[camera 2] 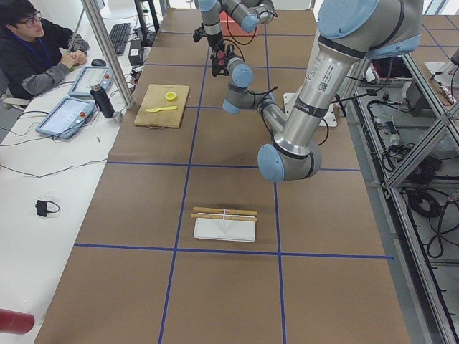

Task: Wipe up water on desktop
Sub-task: 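Close the right gripper on the cloth next to the left gripper, then open the left gripper and withdraw it while the right gripper holds the cloth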

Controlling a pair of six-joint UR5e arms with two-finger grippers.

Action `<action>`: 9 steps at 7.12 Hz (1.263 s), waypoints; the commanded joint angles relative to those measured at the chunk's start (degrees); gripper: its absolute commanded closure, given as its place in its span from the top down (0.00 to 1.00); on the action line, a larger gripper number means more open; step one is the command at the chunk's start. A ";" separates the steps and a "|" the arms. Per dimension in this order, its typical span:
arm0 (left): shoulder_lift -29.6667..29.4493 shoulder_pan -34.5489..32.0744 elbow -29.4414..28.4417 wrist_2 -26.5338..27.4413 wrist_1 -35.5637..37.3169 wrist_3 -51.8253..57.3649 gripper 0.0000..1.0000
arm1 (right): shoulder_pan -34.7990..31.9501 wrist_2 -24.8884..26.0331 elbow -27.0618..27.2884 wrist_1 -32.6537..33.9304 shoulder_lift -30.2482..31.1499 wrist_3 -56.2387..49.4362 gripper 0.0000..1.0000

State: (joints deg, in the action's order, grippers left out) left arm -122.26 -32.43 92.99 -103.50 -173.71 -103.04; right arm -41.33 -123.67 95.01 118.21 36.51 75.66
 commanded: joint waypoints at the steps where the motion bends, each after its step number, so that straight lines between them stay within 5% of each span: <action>1: 0.27 0.00 0.00 -0.03 -0.93 0.90 0.99 | -0.07 0.10 0.18 0.00 0.05 -0.07 0.00; 6: 3.34 -3.06 0.09 -3.35 0.12 5.13 0.99 | -0.42 1.67 1.41 0.00 0.66 0.02 0.00; 9: 4.75 -17.96 0.44 -24.92 9.58 5.56 0.99 | -0.51 5.01 4.91 0.00 2.94 0.02 0.00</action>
State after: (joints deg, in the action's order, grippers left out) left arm -117.83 -44.21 93.24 -119.82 -168.29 -97.77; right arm -41.80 -120.03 98.40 118.21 38.43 75.67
